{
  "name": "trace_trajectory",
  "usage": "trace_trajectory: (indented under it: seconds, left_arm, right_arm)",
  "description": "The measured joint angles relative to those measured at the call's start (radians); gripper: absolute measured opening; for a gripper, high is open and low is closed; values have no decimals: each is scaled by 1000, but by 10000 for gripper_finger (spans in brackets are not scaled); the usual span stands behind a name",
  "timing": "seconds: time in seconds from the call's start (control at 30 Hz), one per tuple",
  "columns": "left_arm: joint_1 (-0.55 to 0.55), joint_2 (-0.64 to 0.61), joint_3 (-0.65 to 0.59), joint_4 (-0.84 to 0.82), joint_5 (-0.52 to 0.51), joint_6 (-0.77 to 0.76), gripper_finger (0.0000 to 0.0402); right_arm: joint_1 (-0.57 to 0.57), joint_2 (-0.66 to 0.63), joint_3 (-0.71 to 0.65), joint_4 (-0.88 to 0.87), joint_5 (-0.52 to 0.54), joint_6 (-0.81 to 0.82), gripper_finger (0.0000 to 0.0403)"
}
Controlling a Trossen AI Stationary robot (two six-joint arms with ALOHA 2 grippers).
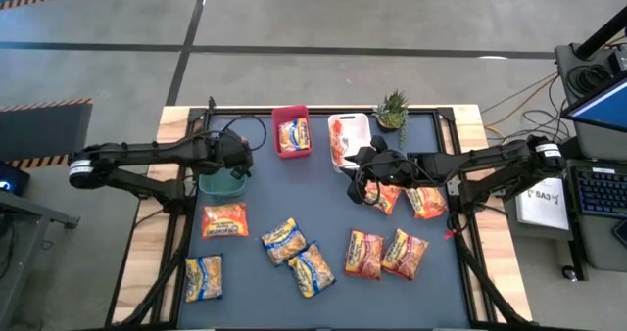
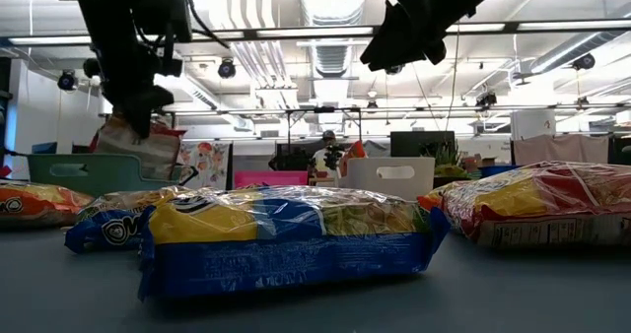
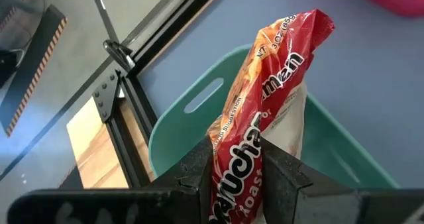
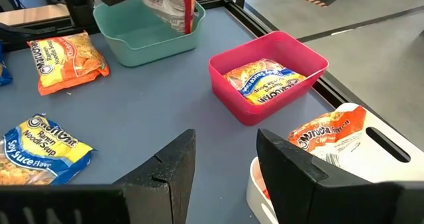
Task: Sort Maruchan noodles
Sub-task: Put the red noodle pack into the green bin
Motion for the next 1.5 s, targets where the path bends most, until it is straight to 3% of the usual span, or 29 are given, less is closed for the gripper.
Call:
trace_trajectory:
  seconds: [0.23,0.63,0.97,1.33,1.5]
  left_arm:
    - [2,5,-64,58,1,-4,82]
    - [3,13,-65,58,-37,-29,117]
    - [10,17,-65,55,-61,-45,119]
    - [24,18,15,-177,-178,-222,114]
    - [18,18,116,-178,-132,-174,114]
  right_arm:
    - [0,0,0,0,0,2,150]
    - [0,0,-1,1,0,2,150]
    - [0,0,-1,2,0,2,150]
    - [0,0,-1,2,0,0,150]
    - [0,0,-1,1,0,-1,151]
